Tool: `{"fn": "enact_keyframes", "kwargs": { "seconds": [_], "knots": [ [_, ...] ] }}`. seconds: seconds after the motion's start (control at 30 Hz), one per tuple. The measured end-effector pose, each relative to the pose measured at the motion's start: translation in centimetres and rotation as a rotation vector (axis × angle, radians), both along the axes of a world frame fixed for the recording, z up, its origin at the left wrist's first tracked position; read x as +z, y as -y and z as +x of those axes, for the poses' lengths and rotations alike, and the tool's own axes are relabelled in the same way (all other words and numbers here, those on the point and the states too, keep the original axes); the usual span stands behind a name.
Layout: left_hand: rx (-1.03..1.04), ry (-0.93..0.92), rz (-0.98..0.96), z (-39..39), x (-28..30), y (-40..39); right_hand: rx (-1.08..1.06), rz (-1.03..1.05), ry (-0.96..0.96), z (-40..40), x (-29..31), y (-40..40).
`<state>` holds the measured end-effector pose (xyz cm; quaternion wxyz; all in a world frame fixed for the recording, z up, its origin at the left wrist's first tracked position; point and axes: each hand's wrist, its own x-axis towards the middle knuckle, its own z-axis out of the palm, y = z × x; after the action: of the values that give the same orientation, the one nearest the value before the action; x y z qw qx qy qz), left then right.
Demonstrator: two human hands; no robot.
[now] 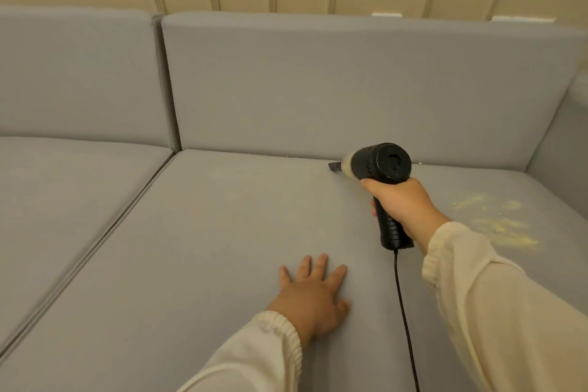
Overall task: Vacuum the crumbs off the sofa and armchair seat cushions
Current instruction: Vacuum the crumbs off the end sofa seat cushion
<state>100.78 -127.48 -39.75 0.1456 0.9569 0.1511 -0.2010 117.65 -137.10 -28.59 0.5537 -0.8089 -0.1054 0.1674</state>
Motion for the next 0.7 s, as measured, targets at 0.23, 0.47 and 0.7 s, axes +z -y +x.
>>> {"fn": "enact_keyframes", "kwargs": {
  "seconds": [0.23, 0.47, 0.7],
  "knots": [
    [-0.018, -0.031, 0.017, 0.1, 0.5, 0.0, -0.075, 0.052, -0.065, -6.8, -2.2, 4.6],
    [0.021, -0.04, 0.033, -2.0, 1.2, -1.2, -0.049, 0.001, -0.083, -12.1, -1.8, 9.0],
    [0.108, -0.061, 0.053, -4.3, 1.3, -1.7, 0.04, -0.072, -0.078, -15.7, 0.0, 12.5]
  ]
}}
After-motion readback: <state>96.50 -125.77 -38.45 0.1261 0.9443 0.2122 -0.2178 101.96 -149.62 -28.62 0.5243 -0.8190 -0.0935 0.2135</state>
